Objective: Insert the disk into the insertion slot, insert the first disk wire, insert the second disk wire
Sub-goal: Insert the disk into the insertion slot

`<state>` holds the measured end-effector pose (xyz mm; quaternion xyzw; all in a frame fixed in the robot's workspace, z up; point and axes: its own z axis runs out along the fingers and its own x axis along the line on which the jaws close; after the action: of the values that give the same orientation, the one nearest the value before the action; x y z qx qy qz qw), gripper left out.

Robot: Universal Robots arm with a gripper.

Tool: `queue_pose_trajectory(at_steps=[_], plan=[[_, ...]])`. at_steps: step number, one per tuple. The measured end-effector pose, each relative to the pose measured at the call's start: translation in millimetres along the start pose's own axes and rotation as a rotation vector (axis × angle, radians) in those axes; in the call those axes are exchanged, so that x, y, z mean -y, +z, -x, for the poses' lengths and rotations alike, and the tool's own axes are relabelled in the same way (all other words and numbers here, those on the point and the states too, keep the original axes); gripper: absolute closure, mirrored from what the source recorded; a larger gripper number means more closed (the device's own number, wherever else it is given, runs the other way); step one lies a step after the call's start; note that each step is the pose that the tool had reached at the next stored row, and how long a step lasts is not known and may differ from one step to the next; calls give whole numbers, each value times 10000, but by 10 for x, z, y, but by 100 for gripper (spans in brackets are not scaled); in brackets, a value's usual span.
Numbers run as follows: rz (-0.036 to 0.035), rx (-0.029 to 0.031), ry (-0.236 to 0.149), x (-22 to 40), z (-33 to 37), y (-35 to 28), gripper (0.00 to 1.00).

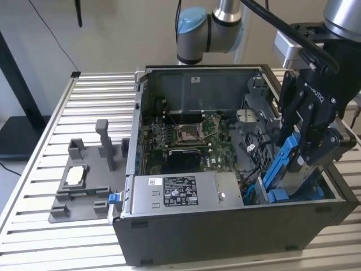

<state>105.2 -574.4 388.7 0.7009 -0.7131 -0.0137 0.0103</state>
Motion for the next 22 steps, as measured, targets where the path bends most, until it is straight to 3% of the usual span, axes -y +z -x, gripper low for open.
queue_pose_trajectory(at_steps=[9,13,15,16,18,20,22], plan=[[0,1,0,-7,0,0,45],[0,0,0,-12,0,0,26],[0,0,0,-14,0,0,26],[0,0,0,-16,0,0,20],[0,0,0,-18,0,1,23],[0,0,0,-21,0,1,36],[0,0,0,-21,0,1,42]])
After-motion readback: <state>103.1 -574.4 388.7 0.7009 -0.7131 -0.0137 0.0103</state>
